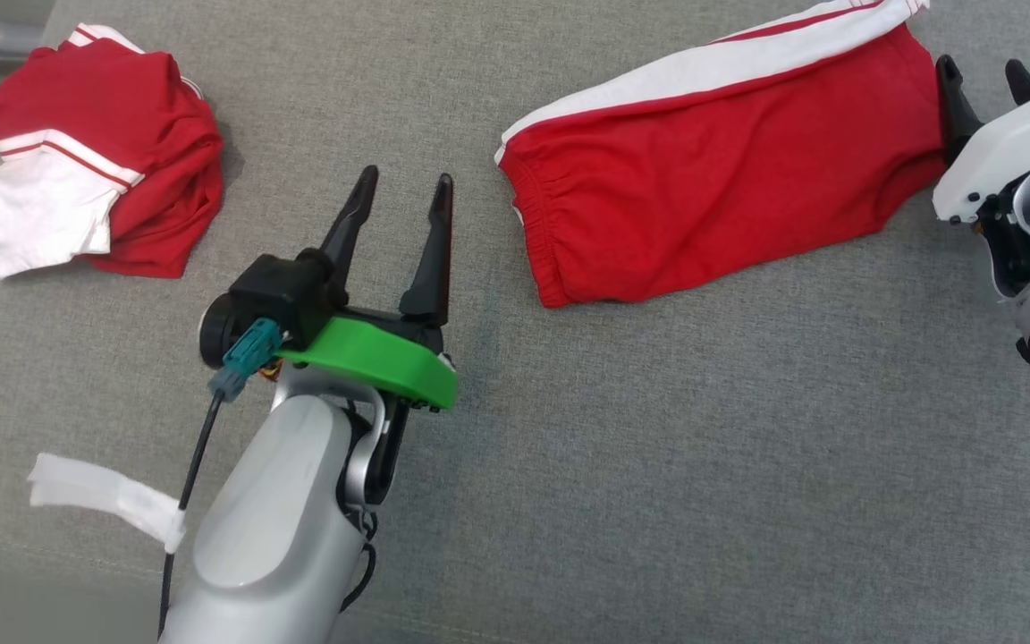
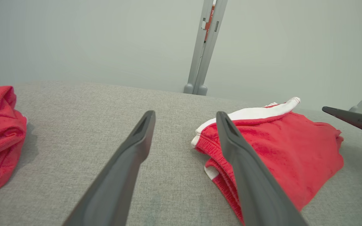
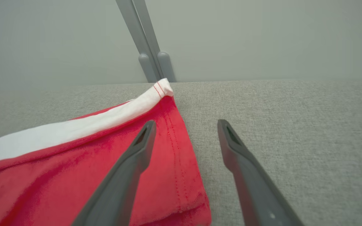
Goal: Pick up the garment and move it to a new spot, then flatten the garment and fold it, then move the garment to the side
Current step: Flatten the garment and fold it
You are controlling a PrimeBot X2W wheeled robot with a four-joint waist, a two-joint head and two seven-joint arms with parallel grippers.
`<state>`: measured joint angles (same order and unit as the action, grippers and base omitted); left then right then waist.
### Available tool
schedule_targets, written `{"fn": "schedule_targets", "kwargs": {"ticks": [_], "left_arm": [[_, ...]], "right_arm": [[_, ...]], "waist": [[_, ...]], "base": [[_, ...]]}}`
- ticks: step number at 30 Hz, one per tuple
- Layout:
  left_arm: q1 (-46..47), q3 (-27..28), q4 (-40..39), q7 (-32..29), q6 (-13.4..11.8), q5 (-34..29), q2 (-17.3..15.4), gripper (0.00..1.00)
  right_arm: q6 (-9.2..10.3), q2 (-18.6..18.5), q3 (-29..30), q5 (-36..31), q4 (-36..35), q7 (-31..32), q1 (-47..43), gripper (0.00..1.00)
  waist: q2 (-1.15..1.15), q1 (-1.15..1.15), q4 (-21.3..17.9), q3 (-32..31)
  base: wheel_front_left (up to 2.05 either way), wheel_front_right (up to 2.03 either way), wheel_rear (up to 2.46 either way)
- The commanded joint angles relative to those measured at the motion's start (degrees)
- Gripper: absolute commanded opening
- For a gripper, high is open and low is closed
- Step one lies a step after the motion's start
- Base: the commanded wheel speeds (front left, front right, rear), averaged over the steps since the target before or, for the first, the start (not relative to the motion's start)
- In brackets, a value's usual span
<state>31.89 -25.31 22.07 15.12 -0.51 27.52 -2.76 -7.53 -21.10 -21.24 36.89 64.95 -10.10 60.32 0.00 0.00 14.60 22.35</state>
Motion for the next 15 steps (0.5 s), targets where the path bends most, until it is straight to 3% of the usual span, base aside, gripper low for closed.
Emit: {"fn": "schedule_targets", "kwargs": {"ticks": [1, 7, 13, 14, 15], "left_arm": [[-1.99, 1.87, -1.07, 0.04, -0.1, -2.26, -0.27, 1.0], [-7.86, 9.46, -6.75, 0.04, 0.5, -8.34, -0.22, 1.0], [-11.78, 12.58, -10.36, 0.04, 0.69, -11.56, -0.24, 1.0], [-12.71, 13.15, -10.93, 0.04, 0.6, -11.75, -0.24, 1.0], [-13.11, 13.41, -11.16, 0.04, 0.63, -11.85, -0.24, 1.0]], "right_arm": [[0.07, -0.43, -0.54, 0.55, 0.43, 0.36, -1.08, 1.0], [0.08, -0.55, -1.88, 2.32, 1.86, 1.77, -2.08, 1.0], [0.08, -0.25, -2.84, 3.78, 3.93, 3.48, -2.58, 1.0], [0.08, 0.25, -2.78, 4.59, 4.31, 4.4, -2.8, 0.5], [0.07, 0.46, -2.78, 5.07, 4.33, 4.76, -2.91, 0.24]], "waist": [[0.0, 0.0, 0.11, -0.3], [0.0, 0.0, 0.99, -0.24], [0.0, 0.0, 2.12, -0.31], [0.0, 0.0, 2.35, -0.5], [0.0, 0.0, 2.41, -0.62]], "base": [[0.0, 0.0, 0.0], [0.0, 0.0, 0.0], [0.0, 0.0, 0.0], [0.0, 0.0, 0.0], [0.0, 0.0, 0.0]]}}
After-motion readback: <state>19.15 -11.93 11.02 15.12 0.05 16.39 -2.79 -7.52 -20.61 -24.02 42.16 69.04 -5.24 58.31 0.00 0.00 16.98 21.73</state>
